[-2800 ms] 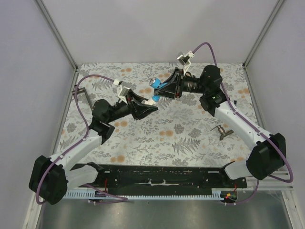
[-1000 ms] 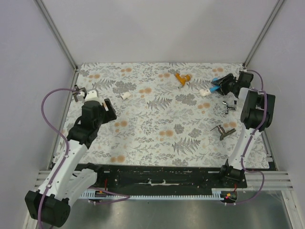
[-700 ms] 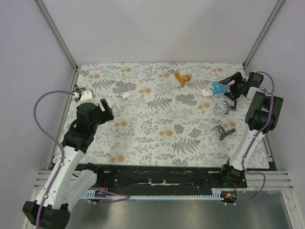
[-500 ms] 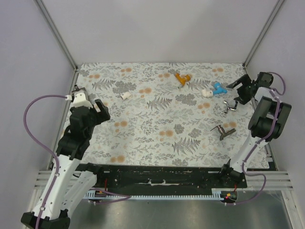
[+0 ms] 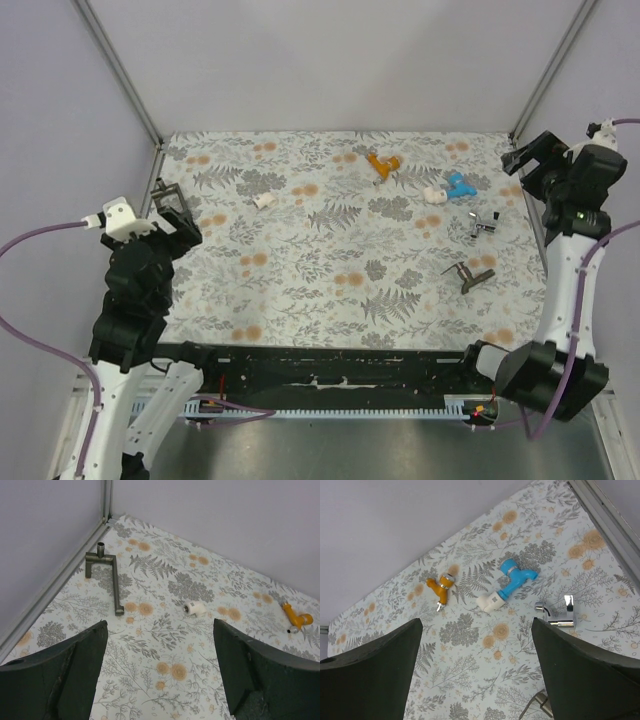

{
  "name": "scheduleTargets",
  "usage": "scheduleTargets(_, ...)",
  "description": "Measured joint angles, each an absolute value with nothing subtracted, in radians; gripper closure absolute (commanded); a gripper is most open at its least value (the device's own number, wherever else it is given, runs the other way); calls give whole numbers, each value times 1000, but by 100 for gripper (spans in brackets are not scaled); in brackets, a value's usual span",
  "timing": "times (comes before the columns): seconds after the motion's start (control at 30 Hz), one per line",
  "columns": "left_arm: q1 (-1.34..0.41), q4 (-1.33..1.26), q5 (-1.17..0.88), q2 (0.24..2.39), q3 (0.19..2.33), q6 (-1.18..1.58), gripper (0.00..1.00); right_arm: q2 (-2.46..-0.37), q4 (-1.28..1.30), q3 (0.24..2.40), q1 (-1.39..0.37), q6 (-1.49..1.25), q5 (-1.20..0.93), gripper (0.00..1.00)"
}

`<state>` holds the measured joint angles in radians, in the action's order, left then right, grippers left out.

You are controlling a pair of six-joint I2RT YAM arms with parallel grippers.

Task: Install the water faucets

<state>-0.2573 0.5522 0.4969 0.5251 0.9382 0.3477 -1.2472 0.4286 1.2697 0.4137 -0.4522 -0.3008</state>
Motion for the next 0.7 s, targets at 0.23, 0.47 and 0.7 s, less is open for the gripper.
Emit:
scheduleTargets(0.23, -287, 562, 558, 534, 1012, 310, 9, -1007, 421, 1182, 292, -438, -213, 2)
scheduleTargets(0.47, -305, 569, 600, 542, 1054, 275, 9, -928, 519, 1182, 226, -355, -131, 2)
scheduleTargets(0.7, -311, 568, 613, 591, 1068, 263, 9, -919, 588, 1186, 216, -343, -48, 2)
